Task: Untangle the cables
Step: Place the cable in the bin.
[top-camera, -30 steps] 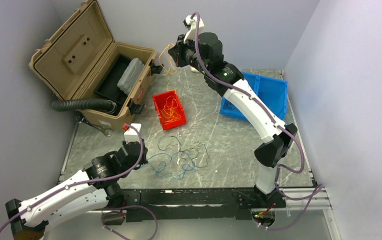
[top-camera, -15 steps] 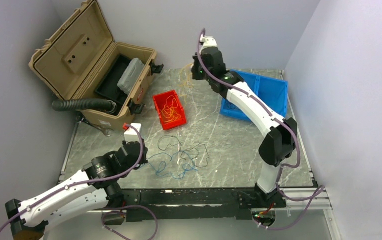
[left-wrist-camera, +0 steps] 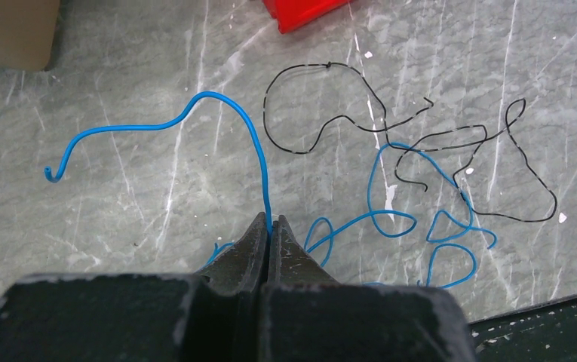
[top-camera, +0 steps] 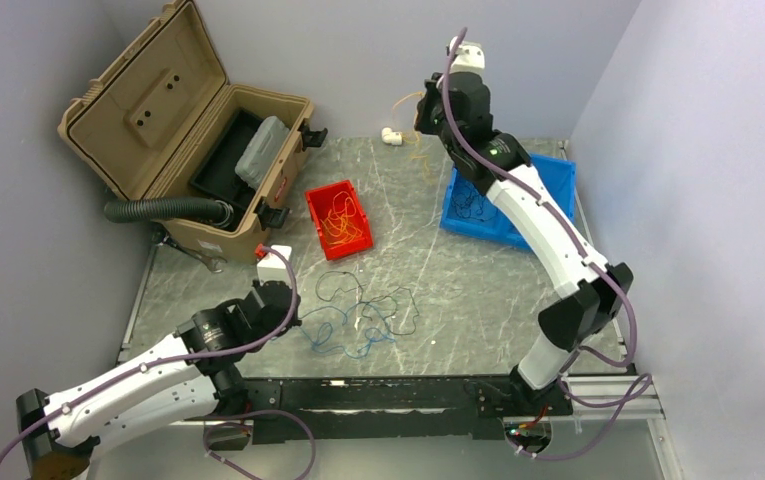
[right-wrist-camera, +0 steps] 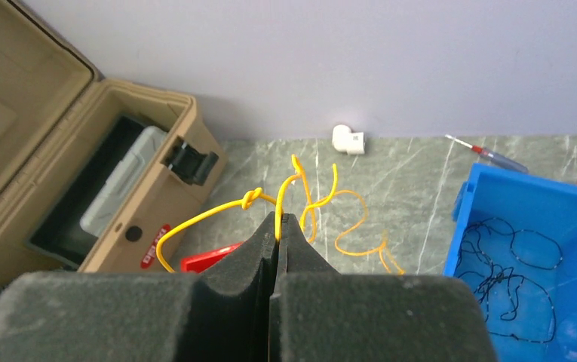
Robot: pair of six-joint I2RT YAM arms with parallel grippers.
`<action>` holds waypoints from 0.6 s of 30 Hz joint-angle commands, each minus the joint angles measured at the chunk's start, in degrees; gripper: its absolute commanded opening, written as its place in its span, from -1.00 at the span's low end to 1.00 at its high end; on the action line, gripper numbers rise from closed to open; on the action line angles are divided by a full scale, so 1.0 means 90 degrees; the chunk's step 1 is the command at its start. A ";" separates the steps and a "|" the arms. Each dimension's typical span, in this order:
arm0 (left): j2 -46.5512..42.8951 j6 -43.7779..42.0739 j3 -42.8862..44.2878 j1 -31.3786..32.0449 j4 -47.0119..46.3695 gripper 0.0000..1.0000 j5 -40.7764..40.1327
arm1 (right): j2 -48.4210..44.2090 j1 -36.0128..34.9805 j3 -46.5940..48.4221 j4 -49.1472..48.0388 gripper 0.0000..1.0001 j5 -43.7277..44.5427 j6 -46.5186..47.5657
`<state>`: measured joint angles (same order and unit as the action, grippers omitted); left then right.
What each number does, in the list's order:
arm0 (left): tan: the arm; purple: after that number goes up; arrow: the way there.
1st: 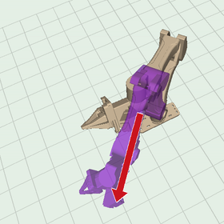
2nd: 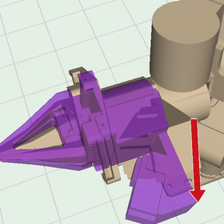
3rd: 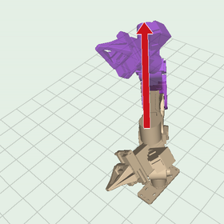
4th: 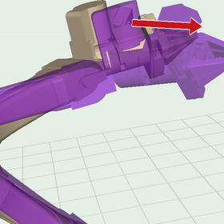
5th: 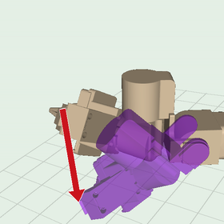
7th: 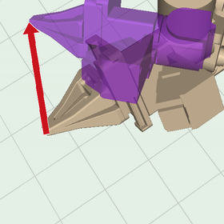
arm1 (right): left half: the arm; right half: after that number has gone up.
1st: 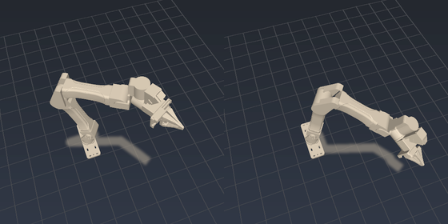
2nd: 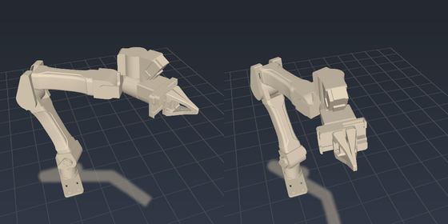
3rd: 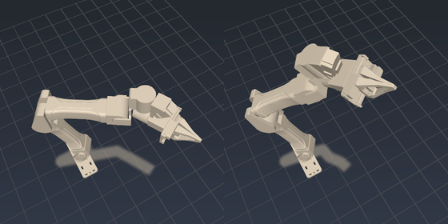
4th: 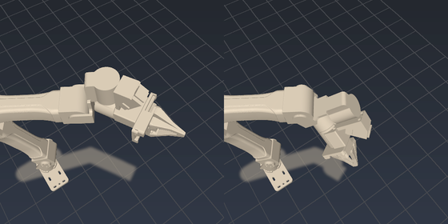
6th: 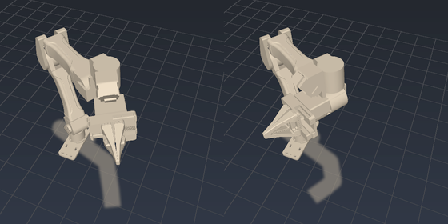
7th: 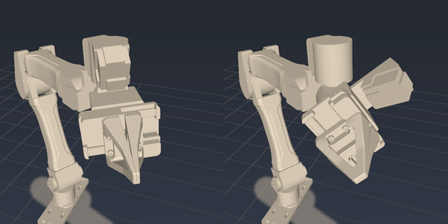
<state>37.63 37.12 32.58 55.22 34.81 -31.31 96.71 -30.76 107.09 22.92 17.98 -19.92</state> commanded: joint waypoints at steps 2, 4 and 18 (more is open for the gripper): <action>0.0017 -0.0062 0.0063 -0.0003 -0.0268 -1.00 0.0032 | -0.0561 -0.0177 0.0408 -0.0438 -1.00 0.0501 0.0205; 0.0011 -0.0044 0.0071 -0.0003 -0.0230 -1.00 0.0022 | -0.0517 -0.0264 0.0749 -0.0327 -1.00 0.0544 0.0367; -0.0130 0.0017 0.0013 -0.0003 -0.0164 -1.00 0.0019 | -0.0530 -0.1267 0.1724 -0.0825 -1.00 0.0022 0.1480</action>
<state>37.10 37.12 32.58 55.22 34.48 -31.33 92.82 -40.21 118.58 19.09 20.14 -10.81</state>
